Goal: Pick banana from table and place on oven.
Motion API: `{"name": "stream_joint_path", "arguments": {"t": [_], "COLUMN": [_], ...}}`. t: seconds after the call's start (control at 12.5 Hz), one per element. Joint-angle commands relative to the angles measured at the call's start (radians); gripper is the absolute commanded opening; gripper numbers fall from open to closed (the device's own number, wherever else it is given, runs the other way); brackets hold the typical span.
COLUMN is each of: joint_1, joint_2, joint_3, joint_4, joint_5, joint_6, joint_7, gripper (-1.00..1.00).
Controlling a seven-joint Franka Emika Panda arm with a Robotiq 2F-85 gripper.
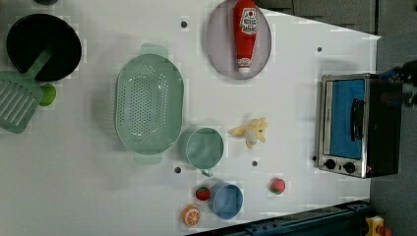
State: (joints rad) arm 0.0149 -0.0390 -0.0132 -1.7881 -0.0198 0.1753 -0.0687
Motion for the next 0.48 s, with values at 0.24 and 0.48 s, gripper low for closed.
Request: {"name": "stream_joint_path", "arguments": {"t": [0.24,0.48], "joint_1": [-0.044,-0.043], "joint_2": [-0.513,-0.497], "joint_3": [-0.04,-0.031], "joint_4": [-0.279,-0.295], "joint_5": [-0.007,-0.007], "joint_6": [-0.233,-0.228], "joint_7": [0.08,0.08], "gripper": [0.99,1.0]}}
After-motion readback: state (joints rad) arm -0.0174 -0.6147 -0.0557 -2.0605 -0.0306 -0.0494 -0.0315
